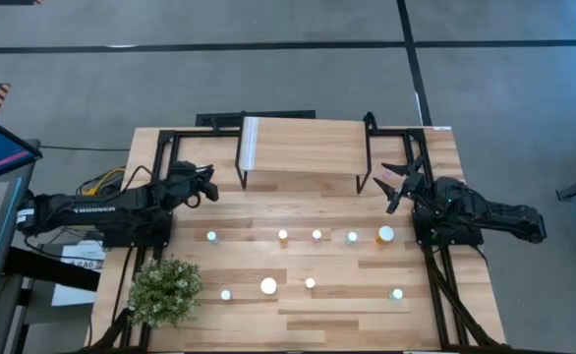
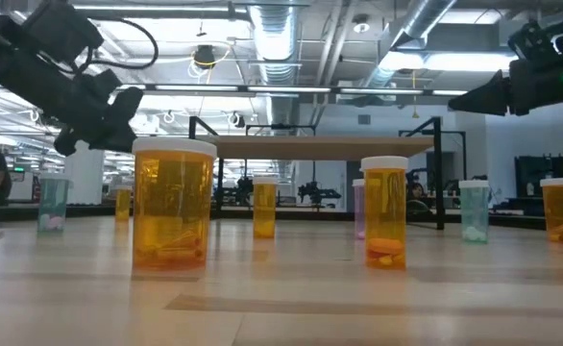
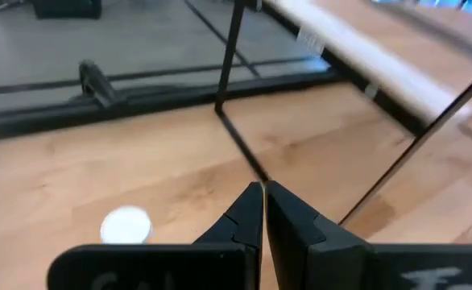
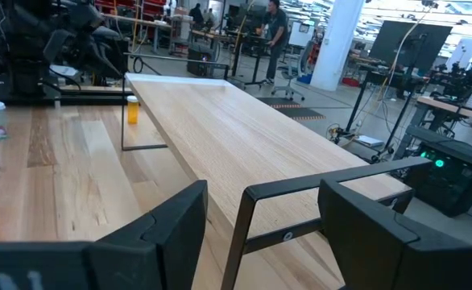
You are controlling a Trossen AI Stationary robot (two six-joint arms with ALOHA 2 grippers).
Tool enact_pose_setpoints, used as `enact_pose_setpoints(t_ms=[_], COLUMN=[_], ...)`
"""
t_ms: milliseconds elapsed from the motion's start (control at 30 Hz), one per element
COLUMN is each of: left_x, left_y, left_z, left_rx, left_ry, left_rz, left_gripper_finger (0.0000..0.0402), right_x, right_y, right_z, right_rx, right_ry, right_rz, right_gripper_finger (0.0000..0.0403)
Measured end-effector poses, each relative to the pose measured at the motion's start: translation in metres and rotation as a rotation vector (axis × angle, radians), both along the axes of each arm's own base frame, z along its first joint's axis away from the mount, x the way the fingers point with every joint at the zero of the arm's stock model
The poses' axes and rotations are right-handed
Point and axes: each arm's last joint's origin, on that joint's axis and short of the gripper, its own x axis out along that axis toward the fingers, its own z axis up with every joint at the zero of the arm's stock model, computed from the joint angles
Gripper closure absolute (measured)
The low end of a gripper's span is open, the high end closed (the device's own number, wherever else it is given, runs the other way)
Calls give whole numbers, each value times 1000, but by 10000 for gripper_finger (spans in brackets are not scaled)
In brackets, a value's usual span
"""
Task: Pick and place medicine bottles onto shelf by color
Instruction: Put the top small orange pill bottle on the shelf
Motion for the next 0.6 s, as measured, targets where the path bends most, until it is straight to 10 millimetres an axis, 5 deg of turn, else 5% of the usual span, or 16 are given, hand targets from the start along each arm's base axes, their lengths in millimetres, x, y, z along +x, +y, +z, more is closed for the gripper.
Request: enact_pose_setpoints(t_ms=[200, 600], left_x=[5, 5], left_y=[1, 1], left_z=[7, 7], left_rx=[60, 57], left_ry=[-44, -42], left_rz=[-22, -17], left_gripper_finger=[379, 258], right_x=[0, 0], right_y=[0, 0], right_z=[0, 0], right_rx=[0, 0], right_ry=[0, 0], right_rz=[0, 0], right_gripper_finger=[143, 143])
